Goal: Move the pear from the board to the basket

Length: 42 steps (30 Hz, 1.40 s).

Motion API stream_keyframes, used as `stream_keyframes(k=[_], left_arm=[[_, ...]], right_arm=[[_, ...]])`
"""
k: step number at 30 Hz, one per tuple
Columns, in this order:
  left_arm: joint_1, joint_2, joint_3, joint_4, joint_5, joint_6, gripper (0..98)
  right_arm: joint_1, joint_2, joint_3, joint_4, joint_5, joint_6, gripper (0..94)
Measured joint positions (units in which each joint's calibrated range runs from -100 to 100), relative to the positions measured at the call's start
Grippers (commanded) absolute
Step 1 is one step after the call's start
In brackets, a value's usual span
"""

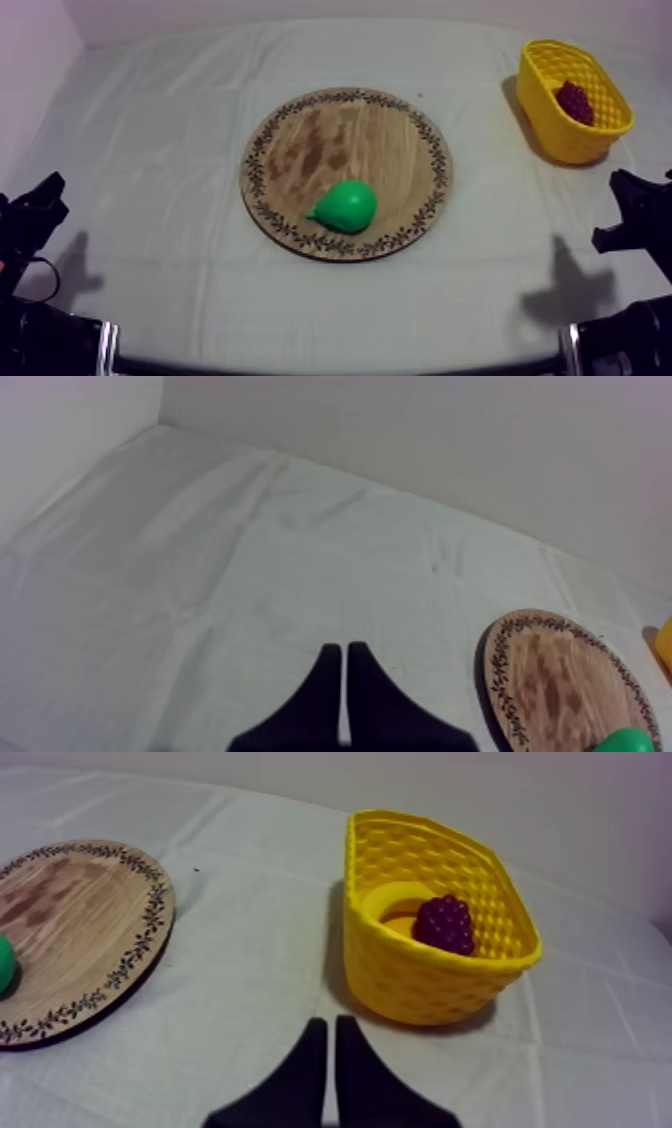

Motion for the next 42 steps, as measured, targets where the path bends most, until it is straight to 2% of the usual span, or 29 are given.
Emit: stream_keyframes(k=[27,33,37,40,42], left_arm=[[0.0,0.0,0.0,0.0,0.0,0.0,0.1],[0.0,0.0,0.0,0.0,0.0,0.0,0.1],[0.0,0.0,0.0,0.0,0.0,0.0,0.1],[0.0,0.0,0.0,0.0,0.0,0.0,0.1],[0.0,0.0,0.0,0.0,0.0,0.0,0.1]], right_arm=[[0.0,0.0,0.0,0.0,0.1,0.0,0.8],[-0.1,0.0,0.0,0.0,0.1,1.4,0.5],[-0.8,0.2,-0.2,0.0,-1.8,1.4,0.5],[-2.1,1.8,-3.3,1.7,-1.8,1.5,0.5],[-2.9,3.8,-6.6,1.3,-1.4,2.5,0.5]])
